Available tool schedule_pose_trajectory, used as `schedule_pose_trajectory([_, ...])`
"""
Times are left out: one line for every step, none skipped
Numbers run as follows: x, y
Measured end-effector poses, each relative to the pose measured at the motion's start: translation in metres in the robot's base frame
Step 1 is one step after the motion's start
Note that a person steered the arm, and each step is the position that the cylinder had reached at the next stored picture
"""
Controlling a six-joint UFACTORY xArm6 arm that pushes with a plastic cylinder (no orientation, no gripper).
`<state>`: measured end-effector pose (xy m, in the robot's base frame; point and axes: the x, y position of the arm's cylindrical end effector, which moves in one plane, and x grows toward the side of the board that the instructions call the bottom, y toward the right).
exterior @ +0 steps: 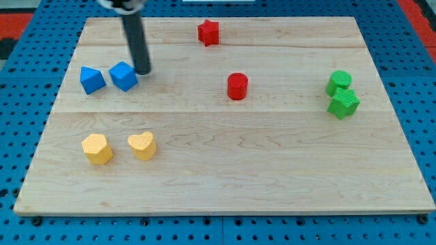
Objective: Move the red blocks towards the bottom center of the board
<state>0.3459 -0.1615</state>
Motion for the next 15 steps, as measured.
schedule_pose_trajectory([-0.013, -0.008])
schedule_pose_trajectory([-0.078, 0.033])
schedule_pose_trajectory([-0.130, 0.057])
schedule_pose_trajectory([-0.152, 0.084])
schedule_pose_trajectory([-0.154, 0.116])
schedule_pose_trajectory([-0.153, 0.169])
schedule_pose_trajectory([-0.130, 0.178])
schedule_pose_trajectory([-0.097, 0.180])
schedule_pose_trajectory([-0.153, 0.188])
schedule_pose_trajectory([-0.145, 0.157])
schedule_pose_trajectory([-0.113, 0.151])
schedule_pose_trajectory([-0.079, 0.153])
schedule_pose_trajectory([-0.084, 0.171])
schedule_pose_trajectory([-0.133, 0.157])
schedule_pose_trajectory([-0.103, 0.137])
